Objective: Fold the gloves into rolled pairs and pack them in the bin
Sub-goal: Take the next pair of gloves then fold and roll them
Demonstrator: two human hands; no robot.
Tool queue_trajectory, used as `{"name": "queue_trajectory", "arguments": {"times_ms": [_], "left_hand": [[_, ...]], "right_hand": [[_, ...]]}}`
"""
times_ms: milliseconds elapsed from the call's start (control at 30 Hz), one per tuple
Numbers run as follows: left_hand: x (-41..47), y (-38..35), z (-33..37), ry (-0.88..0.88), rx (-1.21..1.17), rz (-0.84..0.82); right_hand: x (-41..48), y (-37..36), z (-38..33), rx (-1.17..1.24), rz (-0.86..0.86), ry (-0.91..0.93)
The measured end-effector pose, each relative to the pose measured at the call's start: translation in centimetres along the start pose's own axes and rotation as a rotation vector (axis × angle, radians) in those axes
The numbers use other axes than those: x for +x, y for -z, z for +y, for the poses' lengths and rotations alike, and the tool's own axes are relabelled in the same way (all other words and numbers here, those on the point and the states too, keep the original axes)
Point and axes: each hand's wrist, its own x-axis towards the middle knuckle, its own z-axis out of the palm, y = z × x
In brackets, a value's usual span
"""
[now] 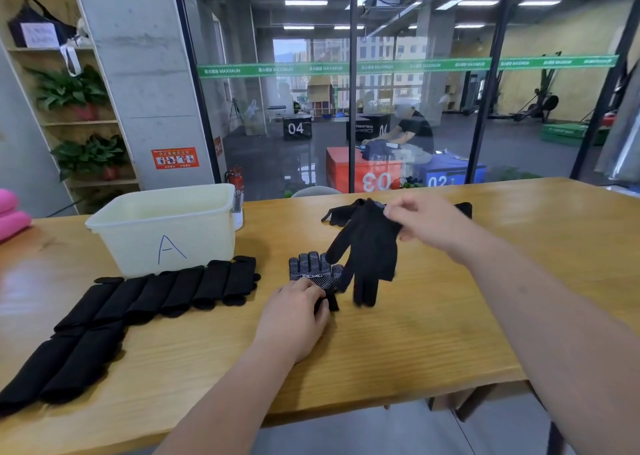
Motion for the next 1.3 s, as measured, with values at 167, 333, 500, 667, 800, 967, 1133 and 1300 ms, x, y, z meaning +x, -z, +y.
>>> {"name": "queue_trajectory", "arguments": {"times_ms": [167,333,500,667,800,967,1133,1300], "left_hand": [[0.1,-0.2,-0.1,0.001,-0.012,0.002],[0.2,-0.5,-0.3,-0.005,-0.016,0.007],[0.3,-0.8,-0.6,-0.009,-0.021,-0.011],[0.4,0.0,-0.1,-0.02,0.009,-0.065],[2.0,0.0,0.3,-0.015,0.03,-0.078],[3.8,-0.5,0.9,0.043,0.047,-0.439],[6.9,-0.5,0.8,0.091,0.044,-0.262],[7.7,-3.8,-0.5,0.18,0.1,-0.469]], "right_hand": [[2.2,1.2,-1.4,-0.1,-0.017,-0.066],[2.5,0.7,-0.8,-0.289,0.329,0.234],[-0.1,-2.8,4.3,-0.531,0.008,0.306],[-2.7,-6.2,9.1,-0.7,-0.183,0.177],[-2.9,-7.4,9.2,-0.574,-0.106,0.125],[-2.0,-8.4,9.1,-0.73,-0.362,-0.035],[0.5,-8.9,8.7,-0.743,-0.256,-0.079],[2.1,-11.8,10.8,-0.775,-0.278,-0.182]]}}
